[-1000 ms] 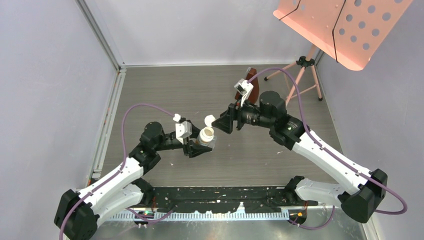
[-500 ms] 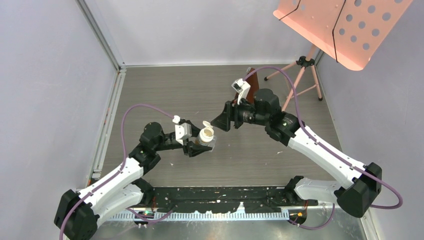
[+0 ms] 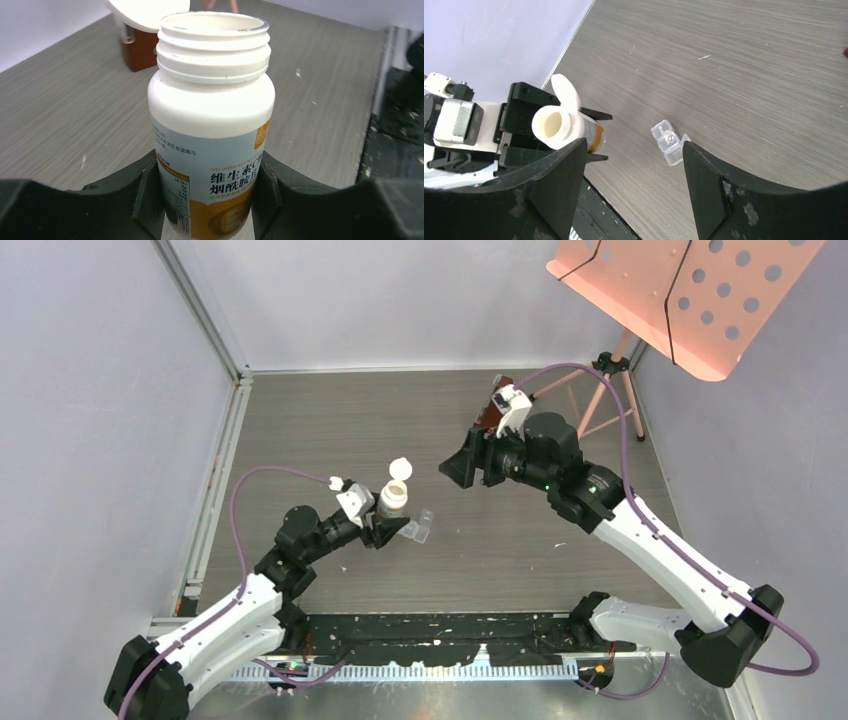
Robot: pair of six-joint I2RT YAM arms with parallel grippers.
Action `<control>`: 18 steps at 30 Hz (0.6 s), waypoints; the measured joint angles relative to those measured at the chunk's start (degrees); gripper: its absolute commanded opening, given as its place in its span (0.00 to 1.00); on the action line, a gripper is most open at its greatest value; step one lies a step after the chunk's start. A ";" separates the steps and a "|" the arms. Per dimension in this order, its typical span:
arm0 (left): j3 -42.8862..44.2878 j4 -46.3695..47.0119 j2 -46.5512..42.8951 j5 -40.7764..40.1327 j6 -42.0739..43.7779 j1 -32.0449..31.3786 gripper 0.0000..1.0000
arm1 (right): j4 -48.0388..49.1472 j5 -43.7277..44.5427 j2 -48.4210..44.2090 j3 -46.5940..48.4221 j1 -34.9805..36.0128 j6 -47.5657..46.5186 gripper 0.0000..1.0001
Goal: Sort the pills into containers
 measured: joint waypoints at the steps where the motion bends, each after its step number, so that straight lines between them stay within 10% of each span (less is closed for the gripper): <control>1: -0.04 -0.28 -0.35 -2.08 -0.33 0.00 0.00 | -0.17 1.01 -0.76 -0.37 -0.24 0.35 0.72; 18: -0.02 -5.97 -5.22 -25.68 -5.22 0.00 0.00 | 17.11 13.53 10.51 -25.42 19.30 16.57 0.37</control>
